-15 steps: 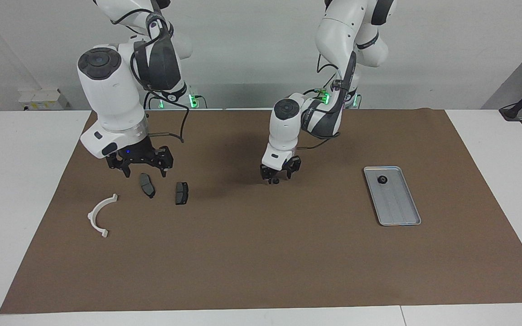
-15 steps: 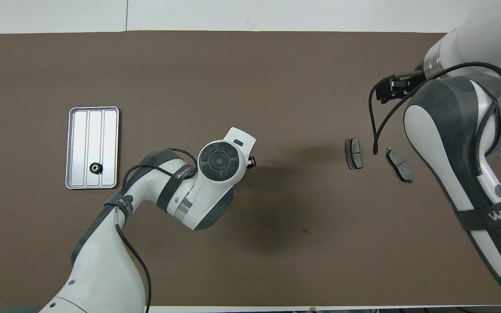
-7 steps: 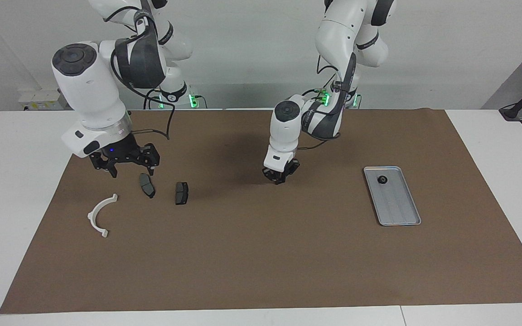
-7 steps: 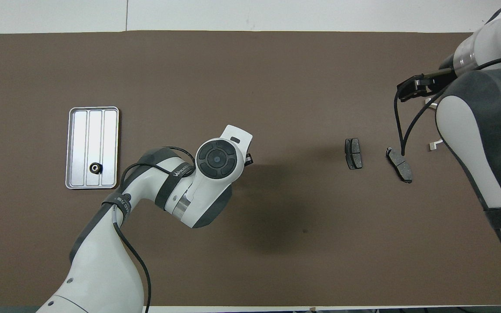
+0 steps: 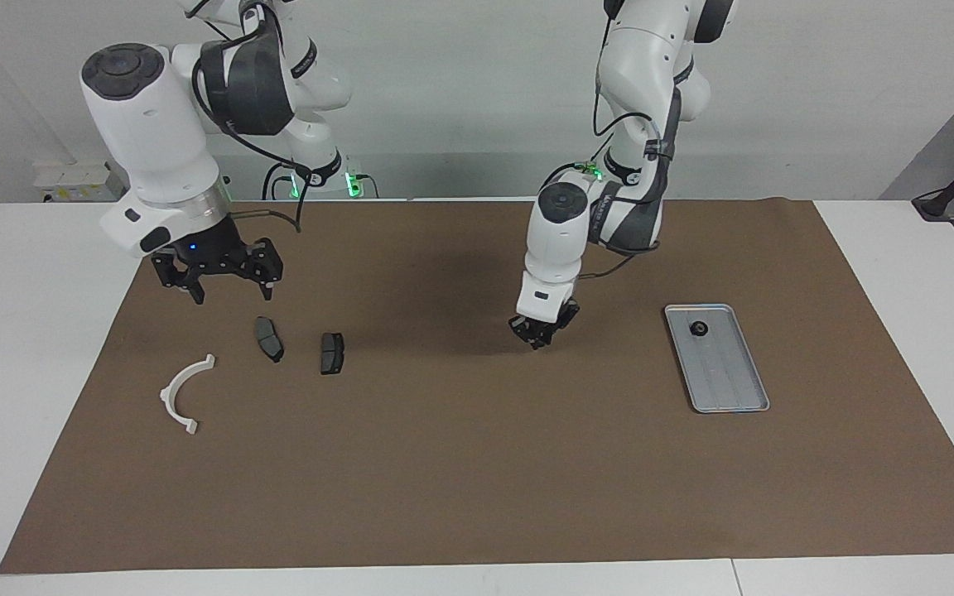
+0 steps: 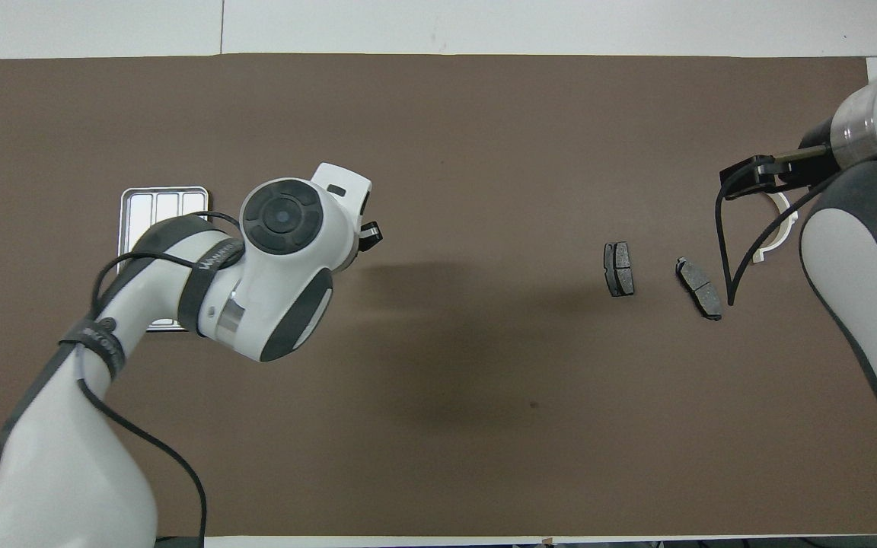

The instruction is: Pick bearing gear from pile to tray

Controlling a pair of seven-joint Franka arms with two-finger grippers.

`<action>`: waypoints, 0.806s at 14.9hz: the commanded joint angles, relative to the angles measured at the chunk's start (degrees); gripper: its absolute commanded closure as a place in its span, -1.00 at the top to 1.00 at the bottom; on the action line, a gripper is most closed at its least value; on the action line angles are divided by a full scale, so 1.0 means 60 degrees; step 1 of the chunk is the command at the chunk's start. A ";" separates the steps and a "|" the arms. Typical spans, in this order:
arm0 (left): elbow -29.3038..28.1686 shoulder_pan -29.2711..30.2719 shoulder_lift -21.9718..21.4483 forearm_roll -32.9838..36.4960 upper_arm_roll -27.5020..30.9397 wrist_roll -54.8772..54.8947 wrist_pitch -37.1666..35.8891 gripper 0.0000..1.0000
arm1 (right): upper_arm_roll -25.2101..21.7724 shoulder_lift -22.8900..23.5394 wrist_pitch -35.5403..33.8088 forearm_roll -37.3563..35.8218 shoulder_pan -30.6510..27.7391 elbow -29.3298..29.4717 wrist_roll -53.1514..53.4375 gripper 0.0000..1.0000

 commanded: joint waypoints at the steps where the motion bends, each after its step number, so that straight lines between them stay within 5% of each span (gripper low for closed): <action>1: -0.0268 0.1136 -0.1122 -0.0180 -0.0105 0.1569 -0.1350 -1.00 | -0.0088 -0.1014 -0.0079 0.0213 -0.0064 -0.0953 -0.0285 1.00; 7: -0.0633 0.3627 -0.1534 -0.0254 -0.0047 0.6126 -0.1956 -1.00 | -0.0308 -0.1587 -0.0870 0.0682 -0.0078 -0.0706 -0.0256 1.00; 12: -0.1861 0.4642 -0.1506 -0.0591 -0.0047 0.7993 0.0002 -1.00 | -0.0308 -0.1734 -0.1809 0.0755 -0.0122 -0.0720 -0.0227 1.00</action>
